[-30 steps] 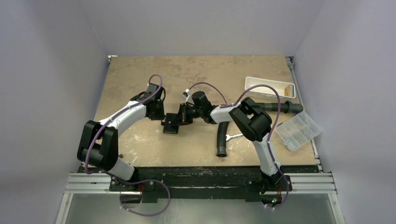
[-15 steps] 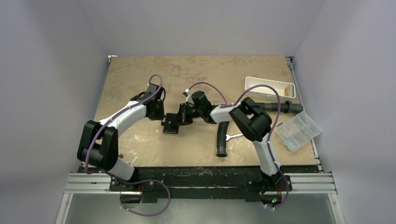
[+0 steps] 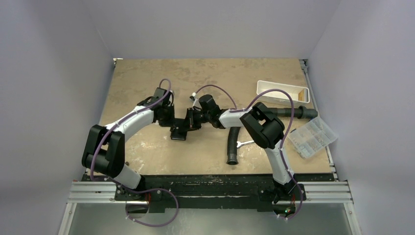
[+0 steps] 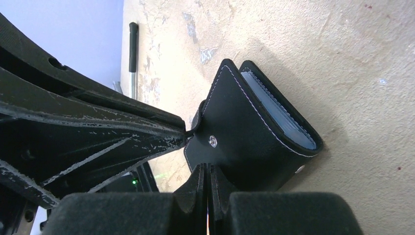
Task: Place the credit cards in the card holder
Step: Close the card holder at the center of the board.
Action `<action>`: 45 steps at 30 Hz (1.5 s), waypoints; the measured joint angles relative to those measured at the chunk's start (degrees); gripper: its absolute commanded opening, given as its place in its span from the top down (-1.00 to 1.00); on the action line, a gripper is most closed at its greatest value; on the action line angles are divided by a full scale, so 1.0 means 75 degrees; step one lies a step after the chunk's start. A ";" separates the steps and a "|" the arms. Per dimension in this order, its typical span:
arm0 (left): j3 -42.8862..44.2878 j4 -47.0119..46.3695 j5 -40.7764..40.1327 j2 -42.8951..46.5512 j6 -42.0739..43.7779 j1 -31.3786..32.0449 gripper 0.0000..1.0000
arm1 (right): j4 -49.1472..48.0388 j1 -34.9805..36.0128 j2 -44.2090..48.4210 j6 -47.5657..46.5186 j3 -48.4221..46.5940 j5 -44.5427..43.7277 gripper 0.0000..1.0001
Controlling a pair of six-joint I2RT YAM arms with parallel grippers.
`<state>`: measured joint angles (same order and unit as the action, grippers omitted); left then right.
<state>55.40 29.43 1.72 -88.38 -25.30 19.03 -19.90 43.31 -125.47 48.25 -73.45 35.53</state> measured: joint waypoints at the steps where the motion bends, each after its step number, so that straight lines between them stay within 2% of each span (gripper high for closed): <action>1: -0.0003 -0.0035 0.0090 0.0003 -0.0003 -0.0017 1.00 | 0.0023 0.0003 0.0000 -0.0029 -0.0015 -0.0003 0.99; 18: -0.0256 -0.0525 0.0659 0.0006 -0.0093 -0.0085 1.00 | 0.0291 0.0020 0.0000 -0.0189 -0.0149 -0.0026 1.00; 45: -0.0399 -0.1075 0.0481 -0.0131 -0.0586 -0.0085 1.00 | 0.0376 0.0023 -0.0009 -0.0192 -0.0198 -0.0035 1.00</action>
<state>52.40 21.37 5.32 -89.36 -29.69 18.39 -17.08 43.48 -125.54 46.81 -74.94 35.27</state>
